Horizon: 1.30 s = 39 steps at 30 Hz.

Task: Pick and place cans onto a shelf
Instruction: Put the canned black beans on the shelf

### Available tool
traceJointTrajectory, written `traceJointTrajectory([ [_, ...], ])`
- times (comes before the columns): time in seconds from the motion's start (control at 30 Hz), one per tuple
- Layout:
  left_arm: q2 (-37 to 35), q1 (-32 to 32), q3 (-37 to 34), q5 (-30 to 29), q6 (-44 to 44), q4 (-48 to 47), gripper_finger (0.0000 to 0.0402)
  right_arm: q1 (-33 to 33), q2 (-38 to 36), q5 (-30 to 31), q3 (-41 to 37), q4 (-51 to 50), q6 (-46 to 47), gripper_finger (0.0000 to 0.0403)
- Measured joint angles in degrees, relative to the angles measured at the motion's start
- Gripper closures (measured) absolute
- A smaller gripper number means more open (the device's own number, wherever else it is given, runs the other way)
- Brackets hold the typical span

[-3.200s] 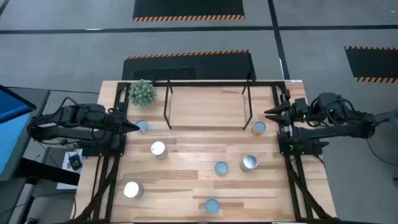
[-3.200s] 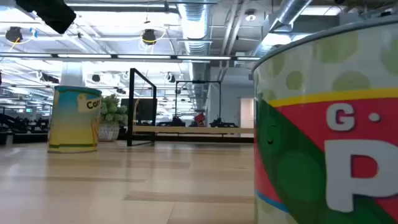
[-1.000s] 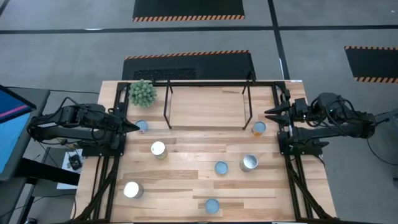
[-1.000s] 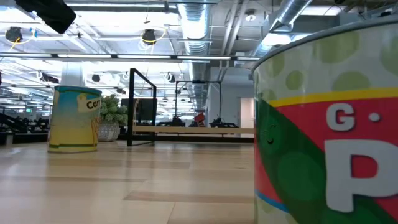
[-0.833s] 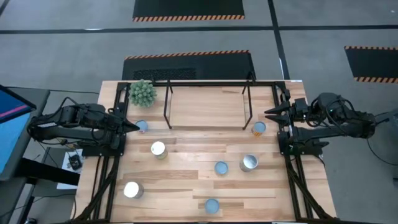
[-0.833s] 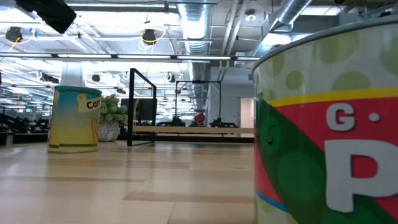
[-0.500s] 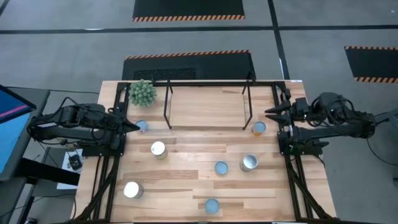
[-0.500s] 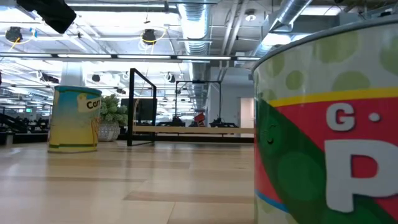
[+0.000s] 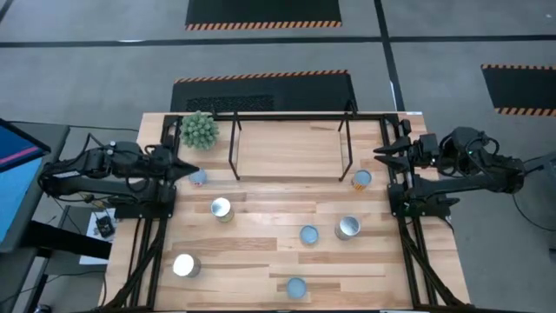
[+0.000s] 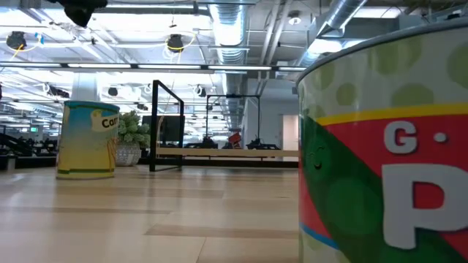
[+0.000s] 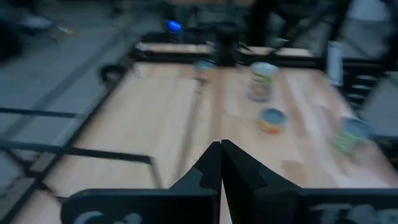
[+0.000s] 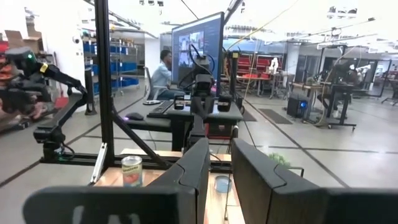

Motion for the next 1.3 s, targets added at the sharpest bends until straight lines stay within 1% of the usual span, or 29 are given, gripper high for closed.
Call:
traceJointTrajectory([
  [0.07, 0.11, 0.00, 0.00, -3.68, -2.48, 0.61, 0.0401, 0.00, 0.02, -0.02, 0.00, -0.56, 1.95, 0.0305],
  [0.2, 1.68, 0.00, 0.02, -8.62, -8.15, 1.84, 0.0401, 0.00, 0.03, 0.00, 0.01, -1.99, 7.57, 0.0305],
  [0.33, 5.35, 0.02, 0.00, -9.30, -14.32, 5.06, 0.0401, -0.04, 0.95, 0.49, -0.28, -2.29, 11.63, 0.0305],
  [0.47, 10.93, 0.02, 0.00, -9.30, -19.00, 12.88, 0.0401, -0.04, 3.64, 3.34, -0.27, -1.17, 17.49, 0.0305],
  [0.57, 16.36, 0.02, 0.02, -9.24, -23.00, 20.39, 0.0401, -0.04, 7.14, 7.35, -0.28, 3.86, 17.11, 0.0305],
  [0.67, 21.76, 0.00, 0.00, -8.63, -23.81, 26.09, 0.0401, -0.09, 11.23, 10.54, -0.28, 8.69, 14.95, 0.0305],
  [0.73, 24.86, 0.02, 0.00, -8.65, -23.15, 29.61, 0.0401, -0.41, 14.48, 10.91, -0.28, 10.82, 12.12, 0.0305],
  [0.83, 28.23, 0.09, 0.00, -8.63, -20.16, 32.95, 0.0396, -0.56, 18.60, 10.93, -0.28, 11.32, 7.09, 0.0305],
  [0.9, 29.28, 0.12, 0.03, -8.61, -18.82, 34.80, 0.0384, -1.13, 21.15, 12.65, -0.22, 11.03, 4.79, 0.0305],
  [0.97, 29.49, 0.13, 0.87, -8.61, -17.80, 34.90, 0.0368, -1.92, 22.68, 14.61, 0.72, 8.19, 4.41, 0.0305],
  [1.03, 29.18, 0.14, 2.18, -8.45, -16.49, 34.12, 0.0349, -2.83, 24.32, 15.38, 3.35, 4.09, 4.60, 0.0305],
  [1.17, 27.22, 0.15, 5.15, -9.33, -12.64, 28.69, 0.0311, -4.62, 28.69, 16.27, 11.36, -11.01, 9.70, 0.0305],
  [1.3, 26.31, 0.15, 6.27, -12.19, -10.66, 23.53, 0.0286, -5.42, 34.60, 16.65, 20.82, -29.78, 15.77, 0.0305],
])
